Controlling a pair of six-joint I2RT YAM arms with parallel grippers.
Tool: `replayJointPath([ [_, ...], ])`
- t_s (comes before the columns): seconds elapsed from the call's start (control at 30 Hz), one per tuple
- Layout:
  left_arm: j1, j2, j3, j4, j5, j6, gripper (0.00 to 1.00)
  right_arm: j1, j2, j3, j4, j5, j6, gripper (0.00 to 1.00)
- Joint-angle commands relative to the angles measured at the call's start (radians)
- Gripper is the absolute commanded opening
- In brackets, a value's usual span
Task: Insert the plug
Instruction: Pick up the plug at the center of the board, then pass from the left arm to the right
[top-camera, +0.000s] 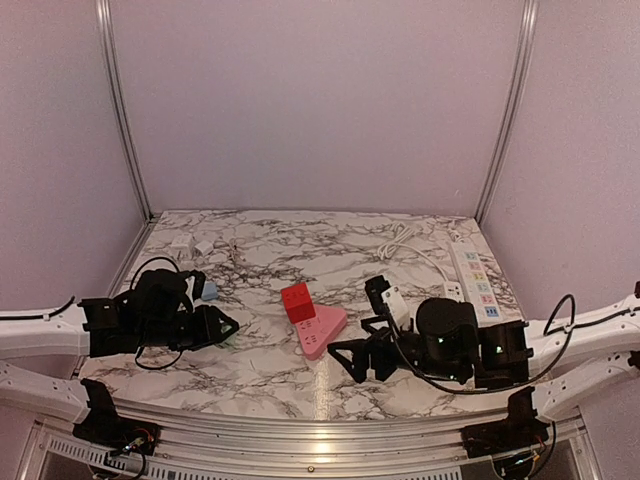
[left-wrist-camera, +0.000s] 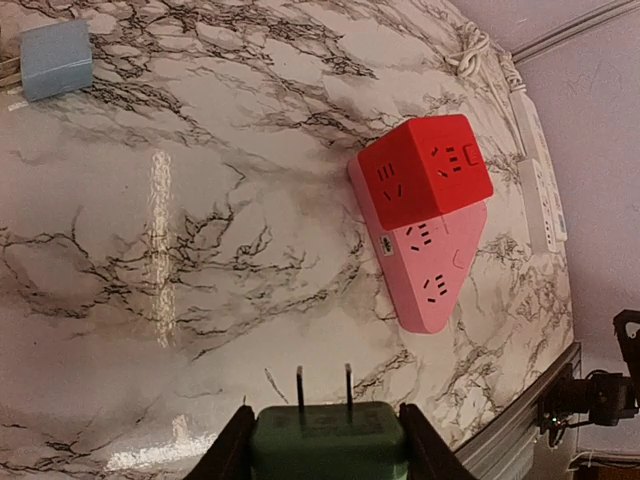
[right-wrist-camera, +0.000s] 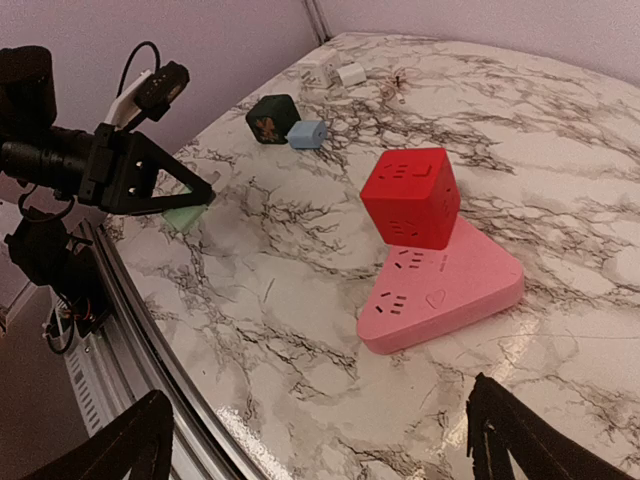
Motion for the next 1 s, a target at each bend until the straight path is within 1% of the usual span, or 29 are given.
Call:
replayJointPath([
  [0.0, -0.023, -0.019, 0.011, 0.099, 0.070, -0.083, 0.24, 0.139, 0.093, 0.091, 0.121, 0.170, -0.221, 0.97],
  [0.07, -0.037, -0.023, 0.007, 0.109, 0.071, -0.108, 0.24, 0.178, 0.146, 0.122, 0.133, 0.248, -0.270, 0.98],
  [0.13, -0.057, -0.036, -0.004, 0.159, 0.037, -0.136, 0.23, 0.196, 0.205, 0.155, 0.136, 0.313, -0.286, 0.98],
  [0.2, -0.079, -0.059, -0.029, 0.220, -0.011, -0.163, 0.22, 0.206, 0.236, 0.172, 0.178, 0.332, -0.293, 0.98],
  [0.23, -0.091, -0.078, -0.045, 0.264, -0.029, -0.173, 0.19, 0.209, 0.245, 0.170, 0.213, 0.332, -0.299, 0.99],
  [0.3, -0.125, -0.106, -0.066, 0.326, -0.075, -0.196, 0.15, 0.213, 0.252, 0.149, 0.312, 0.336, -0.330, 0.99],
  [0.43, -0.191, -0.127, -0.080, 0.444, -0.146, -0.203, 0.16, 0.229, 0.269, 0.104, 0.507, 0.340, -0.433, 0.99],
  [0.5, -0.221, -0.118, -0.089, 0.510, -0.159, -0.214, 0.17, 0.235, 0.293, 0.111, 0.542, 0.334, -0.476, 0.99],
  [0.63, -0.259, -0.062, -0.061, 0.577, -0.168, -0.224, 0.18, 0.251, 0.355, 0.154, 0.558, 0.338, -0.559, 0.98],
  [0.77, -0.302, -0.002, -0.033, 0.670, -0.160, -0.225, 0.17, 0.273, 0.392, 0.140, 0.694, 0.357, -0.658, 0.98],
  [0.97, -0.362, 0.059, 0.020, 0.701, -0.186, -0.214, 0.17, 0.275, 0.423, 0.131, 0.823, 0.345, -0.706, 0.95],
])
